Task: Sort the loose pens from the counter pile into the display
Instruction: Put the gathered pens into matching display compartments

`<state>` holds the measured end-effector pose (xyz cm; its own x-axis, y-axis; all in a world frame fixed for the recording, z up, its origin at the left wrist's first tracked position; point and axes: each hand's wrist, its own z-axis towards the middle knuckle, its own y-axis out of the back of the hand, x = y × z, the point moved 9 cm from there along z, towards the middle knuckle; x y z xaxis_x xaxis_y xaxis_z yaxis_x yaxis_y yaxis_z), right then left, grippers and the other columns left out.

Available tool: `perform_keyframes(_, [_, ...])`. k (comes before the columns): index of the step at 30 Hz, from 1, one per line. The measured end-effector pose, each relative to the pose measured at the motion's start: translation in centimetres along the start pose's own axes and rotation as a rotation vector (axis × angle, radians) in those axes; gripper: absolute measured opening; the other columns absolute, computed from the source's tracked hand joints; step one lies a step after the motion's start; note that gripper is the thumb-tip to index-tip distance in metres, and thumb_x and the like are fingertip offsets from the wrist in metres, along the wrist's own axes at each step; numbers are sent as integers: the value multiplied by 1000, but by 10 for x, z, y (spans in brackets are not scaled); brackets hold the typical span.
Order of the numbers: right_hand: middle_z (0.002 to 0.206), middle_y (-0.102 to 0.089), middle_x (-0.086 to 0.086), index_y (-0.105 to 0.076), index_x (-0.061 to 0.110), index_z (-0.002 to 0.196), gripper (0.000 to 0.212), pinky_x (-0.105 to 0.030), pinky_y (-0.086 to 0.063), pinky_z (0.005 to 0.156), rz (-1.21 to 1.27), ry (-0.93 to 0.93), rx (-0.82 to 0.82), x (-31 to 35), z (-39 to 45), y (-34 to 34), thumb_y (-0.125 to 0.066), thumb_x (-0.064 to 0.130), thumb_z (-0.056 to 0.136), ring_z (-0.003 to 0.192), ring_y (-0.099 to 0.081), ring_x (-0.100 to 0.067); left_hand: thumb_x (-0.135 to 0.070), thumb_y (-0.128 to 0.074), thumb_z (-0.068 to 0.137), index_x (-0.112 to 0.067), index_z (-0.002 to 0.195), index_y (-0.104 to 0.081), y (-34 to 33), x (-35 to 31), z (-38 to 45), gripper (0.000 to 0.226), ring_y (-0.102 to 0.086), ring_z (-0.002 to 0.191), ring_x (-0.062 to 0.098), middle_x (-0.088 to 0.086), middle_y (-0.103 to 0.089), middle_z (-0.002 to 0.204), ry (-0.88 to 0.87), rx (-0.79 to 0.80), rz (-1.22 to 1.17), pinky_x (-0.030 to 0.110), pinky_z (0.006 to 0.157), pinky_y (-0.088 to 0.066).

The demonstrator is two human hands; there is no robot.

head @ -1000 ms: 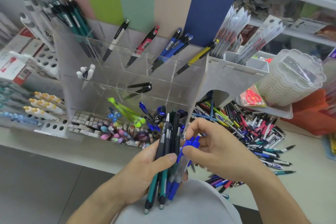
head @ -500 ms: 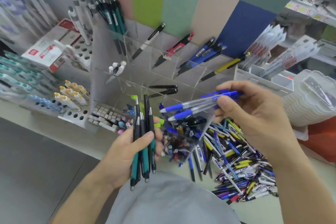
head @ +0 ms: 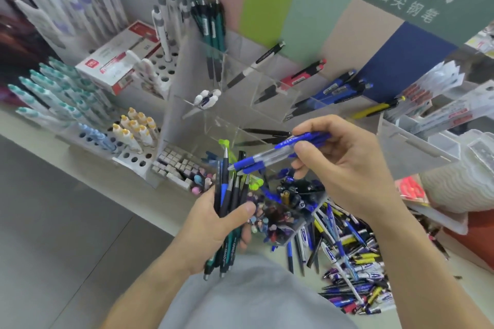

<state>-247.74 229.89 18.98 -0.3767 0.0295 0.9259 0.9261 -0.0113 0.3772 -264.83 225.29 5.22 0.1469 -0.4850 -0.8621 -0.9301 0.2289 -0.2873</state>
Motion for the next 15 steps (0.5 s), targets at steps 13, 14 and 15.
perform_keyframes(13, [93, -76, 0, -71, 6, 108, 17, -28, -61, 76, -255, 394, -78, 26, 50, -97, -70, 7, 91, 77, -72, -8, -16, -53, 100, -2, 97, -55, 54, 7, -1, 14, -58, 58, 22, 10, -57, 72, 23, -229, -319, 29, 53, -55])
perform_keyframes(14, [93, -76, -3, -71, 6, 108, 17, -34, -60, 76, -323, 432, -20, 23, 55, -116, -69, 8, 91, 78, -72, -13, -17, -53, 100, -3, 101, -55, 57, 9, -2, 14, -58, 58, 20, 8, -57, 73, 27, -237, -325, 28, 54, -54])
perform_keyframes(15, [93, -76, -5, -70, 6, 108, 17, -40, -59, 76, -395, 447, 45, 18, 62, -134, -68, 8, 91, 79, -71, -19, -19, -54, 100, -4, 103, -55, 59, 10, -2, 16, -58, 59, 19, 8, -57, 74, 32, -245, -334, 27, 54, -54])
